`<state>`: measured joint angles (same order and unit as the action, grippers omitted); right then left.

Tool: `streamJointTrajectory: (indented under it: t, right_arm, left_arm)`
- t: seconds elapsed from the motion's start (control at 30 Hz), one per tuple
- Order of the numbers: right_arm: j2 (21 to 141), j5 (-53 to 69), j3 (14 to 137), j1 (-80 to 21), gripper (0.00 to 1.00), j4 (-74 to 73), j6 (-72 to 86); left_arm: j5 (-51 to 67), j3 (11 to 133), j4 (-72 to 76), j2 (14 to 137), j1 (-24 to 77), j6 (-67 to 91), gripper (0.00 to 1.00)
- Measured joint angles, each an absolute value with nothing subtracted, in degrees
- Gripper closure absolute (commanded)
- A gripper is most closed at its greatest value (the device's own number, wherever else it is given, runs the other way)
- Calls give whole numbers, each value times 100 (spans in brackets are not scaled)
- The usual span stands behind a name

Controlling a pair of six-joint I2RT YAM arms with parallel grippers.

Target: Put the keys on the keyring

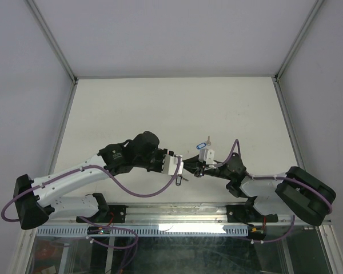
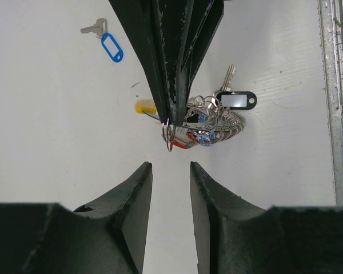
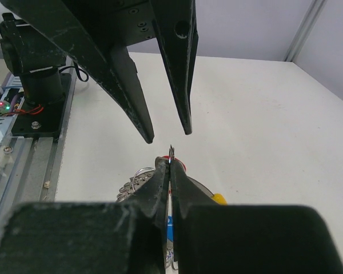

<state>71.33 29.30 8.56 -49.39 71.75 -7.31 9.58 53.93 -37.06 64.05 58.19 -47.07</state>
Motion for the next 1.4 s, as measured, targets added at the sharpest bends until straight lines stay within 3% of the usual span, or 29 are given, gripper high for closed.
streamJointTrajectory:
  t: [0.37, 0.7, 0.87, 0.97, 1.4]
  right_arm:
    - [7118, 2932, 856, -4939, 100, 7177, -746]
    - [7118, 2932, 856, -4939, 100, 7177, -749]
    - [7111, 2932, 856, -4939, 100, 7177, -749]
    - [7102, 2932, 856, -4939, 100, 7177, -746]
    - [7013, 2934, 775, -4939, 100, 7172, -746]
  left_arm:
    - [1111, 5363, -3284, 6405, 5819, -4587, 80]
    - [1164, 5354, -3291, 6482, 5819, -4584, 80]
    - [1168, 5352, -3295, 6563, 5819, -4584, 89]
    - [1168, 5352, -3297, 6619, 5819, -4584, 100]
    - [1162, 5352, -3461, 6803, 5819, -4582, 100]
